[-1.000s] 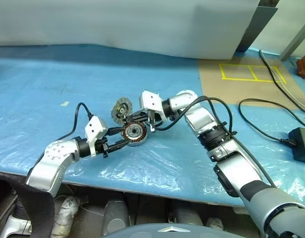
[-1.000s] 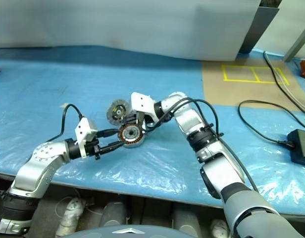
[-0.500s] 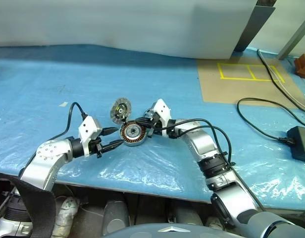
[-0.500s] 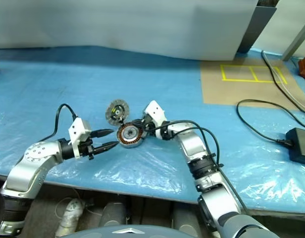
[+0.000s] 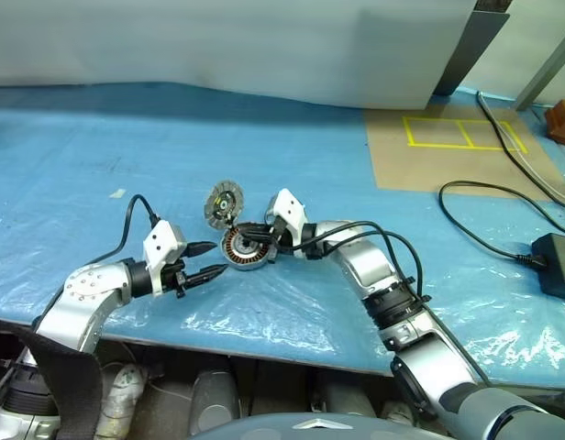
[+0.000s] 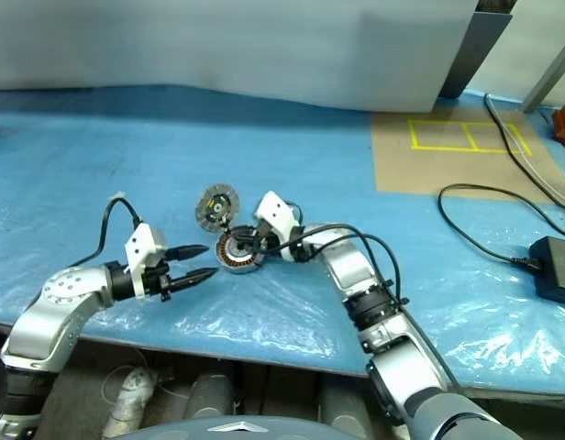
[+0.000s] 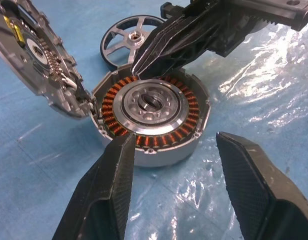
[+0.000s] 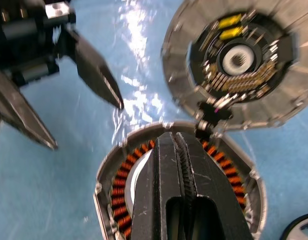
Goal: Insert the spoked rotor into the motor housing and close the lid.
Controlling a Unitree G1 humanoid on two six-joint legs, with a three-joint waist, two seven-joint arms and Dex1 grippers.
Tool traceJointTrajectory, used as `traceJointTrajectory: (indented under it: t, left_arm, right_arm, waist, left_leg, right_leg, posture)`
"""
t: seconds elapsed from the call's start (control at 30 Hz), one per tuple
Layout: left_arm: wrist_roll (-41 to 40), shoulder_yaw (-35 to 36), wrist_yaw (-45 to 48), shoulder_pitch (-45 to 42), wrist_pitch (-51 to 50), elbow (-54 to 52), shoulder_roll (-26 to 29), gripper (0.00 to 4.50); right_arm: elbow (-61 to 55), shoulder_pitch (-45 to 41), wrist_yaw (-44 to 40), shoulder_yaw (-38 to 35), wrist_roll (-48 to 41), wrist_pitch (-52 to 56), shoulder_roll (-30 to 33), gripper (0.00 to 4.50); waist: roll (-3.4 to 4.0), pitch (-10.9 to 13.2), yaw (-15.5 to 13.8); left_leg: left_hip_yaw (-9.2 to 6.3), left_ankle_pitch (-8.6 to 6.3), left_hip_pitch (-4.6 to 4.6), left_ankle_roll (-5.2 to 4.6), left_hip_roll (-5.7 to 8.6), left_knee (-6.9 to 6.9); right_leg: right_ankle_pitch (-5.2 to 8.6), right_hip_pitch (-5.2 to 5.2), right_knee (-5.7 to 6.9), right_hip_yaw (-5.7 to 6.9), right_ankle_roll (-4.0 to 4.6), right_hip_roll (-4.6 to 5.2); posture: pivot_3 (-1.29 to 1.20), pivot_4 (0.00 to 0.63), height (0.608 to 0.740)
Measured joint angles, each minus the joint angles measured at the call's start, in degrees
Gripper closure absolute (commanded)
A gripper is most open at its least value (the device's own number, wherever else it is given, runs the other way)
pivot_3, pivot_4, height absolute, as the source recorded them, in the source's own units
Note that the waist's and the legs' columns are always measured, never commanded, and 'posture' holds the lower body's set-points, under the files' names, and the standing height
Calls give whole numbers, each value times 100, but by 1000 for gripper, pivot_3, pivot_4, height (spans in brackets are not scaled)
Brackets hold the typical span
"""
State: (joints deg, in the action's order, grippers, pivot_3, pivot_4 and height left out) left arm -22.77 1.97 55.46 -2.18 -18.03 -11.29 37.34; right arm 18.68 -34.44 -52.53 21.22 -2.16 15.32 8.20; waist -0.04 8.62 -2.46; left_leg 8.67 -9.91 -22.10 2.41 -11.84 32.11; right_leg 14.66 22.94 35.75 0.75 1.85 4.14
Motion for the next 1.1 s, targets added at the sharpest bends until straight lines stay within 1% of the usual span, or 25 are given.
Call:
traceJointTrajectory:
  t: [0.1, 0.23, 0.4, 0.53, 0.63, 0.77, 0.93, 1.0, 1.1]
  left_arm:
    - [30, -14, -9, 12, 33, 2, -38, 1804]
    - [61, -22, -8, 13, 120, 6, -65, 1804]
    - [90, -28, 5, 13, 203, 44, -108, 1804]
    - [132, -48, 30, 9, 249, 181, -138, 1804]
    - [140, -108, 63, -30, 281, 218, -157, 1804]
    - [142, -131, 105, -30, 329, 243, -159, 1804]
    - [145, -138, 122, -20, 387, 252, -161, 1804]
    - [146, -138, 125, 3, 410, 260, -161, 1804]
    - [147, -139, 127, 17, 445, 295, -162, 1804]
  right_arm:
    - [351, -94, 49, 105, 187, -439, 2, 4479]
    - [418, -114, 27, 114, 217, -547, 5, 4479]
    - [233, -104, -279, -183, -252, 99, 57, 4479]
    - [-193, -152, -470, -483, -718, 637, 79, 4479]
    - [-168, -239, -362, -421, -621, 517, 55, 4479]
    - [310, -236, -105, 1, -124, 54, -68, 4479]
    - [455, -236, 120, 318, 301, -533, -115, 4479]
    - [435, -234, 88, 282, 277, -477, -109, 4479]
    - [237, -137, -176, 29, -110, 33, -82, 4479]
  waist:
    - [0, 0, 0]
    - [0, 0, 2]
    - [1, 1, -13]
    - [1, 1, -10]
    - [0, 1, 4]
    - [1, 1, 4]
    - [1, 1, 3]
    - [1, 1, 3]
    - [1, 1, -12]
  left_leg:
    - [1, 0, 13, 0, 0, 1]
    - [1, -1, 33, -1, -1, 0]
    - [1, -1, 22, -2, 0, 1]
    - [1, 0, 10, -1, -1, -1]
    - [1, 0, 10, -1, -1, -3]
    - [2, 0, 6, 0, 0, -4]
    - [3, -1, 9, 0, 0, -4]
    - [3, -1, 11, 0, 0, -4]
    - [2, -1, 9, -1, 0, -3]
  right_leg:
    - [0, -12, 1, -2, 0, 0]
    - [0, -30, 1, -4, 0, 0]
    - [0, -23, -2, -6, 0, 1]
    - [0, -10, -2, -3, 0, -1]
    - [0, -8, -1, -3, 0, -2]
    - [0, -2, -3, -4, 0, 0]
    - [0, -6, -3, -5, 0, 0]
    - [0, -8, -2, -6, 0, 0]
    - [0, -8, -3, -5, 0, 0]
  posture:
    - [0, 150, 740]
    - [0, 150, 740]
    - [0, 150, 740]
    - [0, 150, 740]
    - [0, 150, 740]
    - [0, 150, 740]
    - [0, 150, 740]
    - [0, 150, 740]
    - [0, 150, 740]
